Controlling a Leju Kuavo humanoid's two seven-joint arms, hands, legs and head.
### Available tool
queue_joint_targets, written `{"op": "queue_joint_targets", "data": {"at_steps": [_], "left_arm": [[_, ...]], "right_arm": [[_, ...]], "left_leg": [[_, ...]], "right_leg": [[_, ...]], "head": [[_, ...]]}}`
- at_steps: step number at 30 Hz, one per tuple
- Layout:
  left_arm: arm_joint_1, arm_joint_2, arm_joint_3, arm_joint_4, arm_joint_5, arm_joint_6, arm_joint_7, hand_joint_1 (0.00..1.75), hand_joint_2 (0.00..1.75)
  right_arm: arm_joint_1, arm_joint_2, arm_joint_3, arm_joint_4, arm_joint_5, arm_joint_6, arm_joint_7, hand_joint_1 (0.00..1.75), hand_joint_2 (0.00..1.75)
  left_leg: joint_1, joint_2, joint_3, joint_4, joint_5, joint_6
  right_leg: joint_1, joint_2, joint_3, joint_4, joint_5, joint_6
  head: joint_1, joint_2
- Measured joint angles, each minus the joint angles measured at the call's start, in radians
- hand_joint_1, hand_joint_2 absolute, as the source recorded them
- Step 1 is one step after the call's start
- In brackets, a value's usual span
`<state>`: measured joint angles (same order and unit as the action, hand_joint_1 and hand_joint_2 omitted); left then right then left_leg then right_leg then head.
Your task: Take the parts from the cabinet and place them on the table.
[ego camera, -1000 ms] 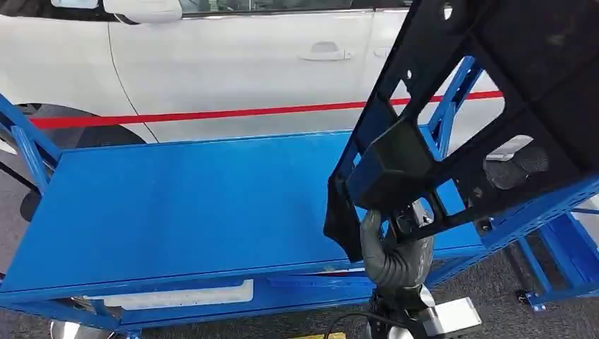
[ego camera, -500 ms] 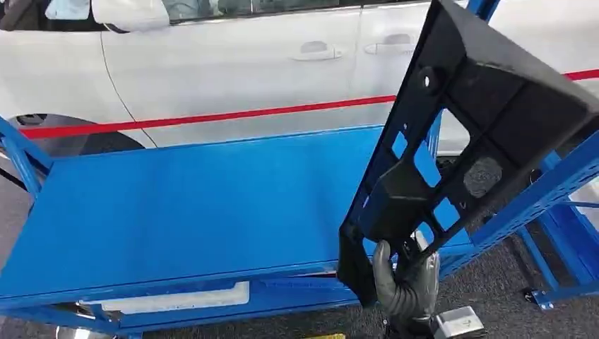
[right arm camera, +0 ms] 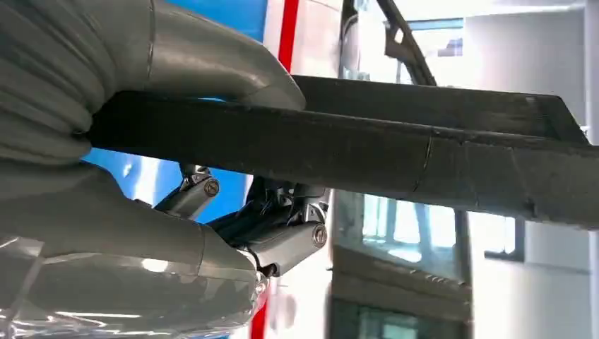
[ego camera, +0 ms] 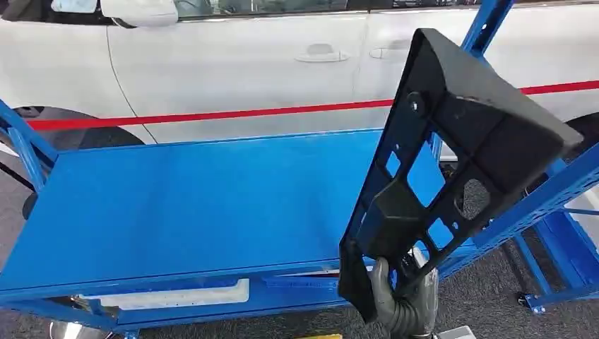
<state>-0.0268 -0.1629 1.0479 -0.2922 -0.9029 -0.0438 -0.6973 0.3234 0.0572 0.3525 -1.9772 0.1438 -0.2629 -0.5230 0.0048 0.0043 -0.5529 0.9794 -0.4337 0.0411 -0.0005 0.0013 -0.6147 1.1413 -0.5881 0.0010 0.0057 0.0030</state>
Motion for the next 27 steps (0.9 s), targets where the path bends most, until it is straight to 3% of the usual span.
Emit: {"op": "queue_joint_targets", "data": {"at_steps": [2, 3, 4, 5, 6, 7, 8, 9, 11, 12, 13, 14, 16, 17, 18, 19, 20, 22, 23, 24, 27], "left_arm": [[0.0, 0.0, 0.008, -0.005, -0.011, -0.004, 0.002, 0.0, 1.75], [0.0, 0.0, 0.013, -0.007, -0.017, -0.005, 0.003, 0.0, 1.75], [0.0, 0.0, 0.018, -0.009, -0.021, -0.005, 0.003, 0.0, 1.75], [0.0, 0.0, 0.024, -0.01, -0.023, -0.005, 0.003, 0.0, 1.75], [0.0, -0.002, 0.028, -0.012, -0.025, -0.005, 0.003, 0.0, 1.75], [-0.001, -0.002, 0.03, -0.014, -0.029, -0.005, 0.003, 0.0, 1.75], [-0.001, -0.002, 0.031, -0.016, -0.029, -0.006, 0.003, 0.0, 1.75], [-0.001, -0.002, 0.033, -0.017, -0.03, -0.005, 0.003, 0.0, 1.75], [-0.003, -0.002, 0.036, -0.019, -0.03, -0.005, 0.003, 0.0, 1.75], [0.0, -0.002, 0.037, -0.021, -0.03, -0.005, 0.003, 0.0, 1.75], [0.0, -0.002, 0.039, -0.022, -0.03, -0.005, 0.003, 0.0, 1.75], [0.001, -0.002, 0.042, -0.022, -0.03, -0.005, 0.003, 0.0, 1.75], [0.0, -0.002, 0.044, -0.023, -0.03, -0.005, 0.004, 0.0, 1.75], [-0.001, -0.002, 0.045, -0.023, -0.03, -0.005, 0.004, 0.0, 1.75], [0.0, -0.003, 0.045, -0.023, -0.03, -0.005, 0.004, 0.0, 1.75], [0.0, -0.003, 0.045, -0.023, -0.03, -0.005, 0.004, 0.0, 1.75], [0.0, -0.003, 0.046, -0.023, -0.03, -0.005, 0.004, 0.0, 1.75], [-0.001, -0.003, 0.047, -0.023, -0.031, -0.005, 0.004, 0.0, 1.75], [-0.004, -0.001, 0.048, -0.024, -0.033, -0.005, 0.004, 0.0, 1.75], [-0.006, 0.001, 0.049, -0.026, -0.037, -0.006, 0.003, 0.0, 1.75], [-0.009, 0.001, 0.055, -0.027, -0.053, -0.007, 0.004, 0.0, 1.75]], "right_arm": [[0.011, 0.0, 0.0, 0.0, 0.015, 0.007, -0.003, 1.75, 1.75], [0.016, 0.0, 0.0, 0.0, 0.024, 0.01, -0.003, 1.75, 1.75], [0.019, 0.0, 0.0, 0.0, 0.029, 0.012, -0.003, 1.75, 1.75], [0.02, 0.0, 0.0, 0.0, 0.032, 0.013, -0.003, 1.75, 1.75], [0.02, 0.0, 0.0, 0.0, 0.034, 0.014, -0.003, 1.75, 1.75], [0.019, 0.0, 0.0, -0.002, 0.035, 0.015, -0.004, 1.75, 1.75], [0.02, 0.0, 0.0, -0.002, 0.035, 0.016, -0.003, 1.75, 1.75], [0.026, 0.0, 0.0, -0.006, 0.036, 0.016, -0.005, 1.75, 1.75], [0.025, 0.0, 0.0, -0.007, 0.037, 0.017, -0.005, 1.75, 1.75], [0.027, 0.001, 0.0, -0.008, 0.037, 0.017, -0.006, 1.75, 1.75], [0.026, 0.002, 0.0, -0.009, 0.038, 0.017, -0.006, 1.75, 1.75], [0.027, 0.003, 0.0, -0.009, 0.038, 0.017, -0.006, 1.75, 1.75], [0.027, 0.005, 0.0, -0.009, 0.038, 0.017, -0.006, 1.75, 1.75], [0.027, 0.005, 0.0, -0.009, 0.039, 0.017, -0.006, 1.75, 1.75], [0.028, 0.005, 0.0, -0.009, 0.039, 0.017, -0.006, 1.75, 1.75], [0.028, 0.005, 0.0, -0.009, 0.039, 0.017, -0.006, 1.75, 1.75], [0.028, 0.005, 0.0, -0.009, 0.039, 0.017, -0.006, 1.75, 1.75], [0.028, 0.005, 0.0, -0.009, 0.04, 0.018, -0.007, 1.75, 1.75], [0.028, 0.005, 0.0, -0.009, 0.04, 0.019, -0.01, 1.75, 1.75], [0.029, 0.005, 0.0, -0.009, 0.041, 0.02, -0.015, 1.75, 1.75], [0.03, 0.005, 0.002, -0.015, 0.045, 0.022, -0.024, 1.75, 1.75]], "left_leg": [[-0.001, 0.003, -0.016, 0.004, 0.008, -0.002], [0.0, 0.003, -0.025, 0.008, 0.012, -0.003], [0.0, 0.003, -0.033, 0.012, 0.015, -0.006], [0.002, 0.003, -0.041, 0.017, 0.018, -0.01], [0.004, 0.002, -0.048, 0.024, 0.021, -0.014], [0.004, 0.002, -0.054, 0.034, 0.023, -0.019], [0.002, 0.0, -0.06, 0.035, 0.027, -0.026], [0.002, -0.001, -0.058, 0.036, 0.03, -0.031], [0.002, -0.001, -0.064, 0.033, 0.043, -0.048], [0.003, -0.003, -0.069, 0.032, 0.05, -0.057], [0.008, -0.003, -0.076, 0.049, 0.024, -0.062], [0.008, -0.003, -0.092, 0.085, -0.029, -0.065], [0.008, -0.003, -0.135, 0.236, -0.149, -0.073], [0.008, -0.003, -0.15, 0.306, -0.183, -0.075], [0.008, -0.003, -0.15, 0.348, -0.188, -0.075], [0.008, -0.003, -0.131, 0.347, -0.167, -0.073], [0.008, -0.003, -0.089, 0.302, -0.133, -0.07], [0.006, -0.003, 0.036, 0.132, -0.079, -0.058], [0.005, -0.004, 0.096, 0.04, -0.102, -0.048], [-0.002, -0.004, 0.119, -0.002, -0.11, -0.045], [-0.009, -0.005, 0.103, 0.0, -0.092, -0.029]], "right_leg": [[-0.008, 0.0, -0.051, 0.143, -0.069, 0.01], [-0.012, -0.001, -0.052, 0.162, -0.067, 0.014], [-0.016, -0.001, -0.031, 0.138, -0.045, 0.018], [-0.02, -0.001, 0.014, 0.069, -0.008, 0.02], [-0.024, -0.002, 0.075, -0.028, 0.03, 0.022], [-0.027, -0.002, 0.139, -0.128, 0.042, 0.023], [-0.017, 0.002, 0.141, -0.132, 0.04, 0.016], [-0.014, 0.005, 0.129, -0.124, 0.057, 0.007], [-0.01, 0.006, 0.122, -0.132, 0.053, -0.004], [-0.016, 0.006, 0.116, -0.138, 0.065, -0.016], [-0.019, 0.001, 0.107, -0.139, 0.076, -0.027], [-0.019, 0.0, 0.095, -0.139, 0.083, -0.035], [-0.016, -0.001, 0.071, -0.138, 0.103, -0.04], [-0.013, -0.002, 0.057, -0.137, 0.112, -0.041], [-0.011, -0.002, 0.044, -0.136, 0.122, -0.04], [-0.01, -0.003, 0.031, -0.134, 0.13, -0.039], [-0.009, -0.003, 0.019, -0.13, 0.138, -0.038], [-0.007, -0.002, -0.001, -0.122, 0.149, -0.034], [-0.008, -0.003, -0.004, -0.118, 0.154, -0.031], [-0.004, -0.003, -0.008, -0.115, 0.16, -0.024], [-0.009, -0.006, -0.004, -0.127, 0.184, -0.003]], "head": [[0.0, 0.0], [0.0, 0.0], [0.0, 0.0], [0.0, 0.0], [0.0, 0.0], [0.0, 0.0], [-0.001, 0.0], [-0.002, 0.0], [-0.005, 0.0], [-0.002, 0.0], [-0.004, 0.0], [-0.006, 0.0], [-0.006, 0.0], [-0.007, 0.0], [-0.007, 0.0], [-0.006, 0.0], [-0.008, 0.0], [-0.008, 0.0], [-0.007, 0.0], [-0.006, 0.0], [-0.011, 0.0]]}}
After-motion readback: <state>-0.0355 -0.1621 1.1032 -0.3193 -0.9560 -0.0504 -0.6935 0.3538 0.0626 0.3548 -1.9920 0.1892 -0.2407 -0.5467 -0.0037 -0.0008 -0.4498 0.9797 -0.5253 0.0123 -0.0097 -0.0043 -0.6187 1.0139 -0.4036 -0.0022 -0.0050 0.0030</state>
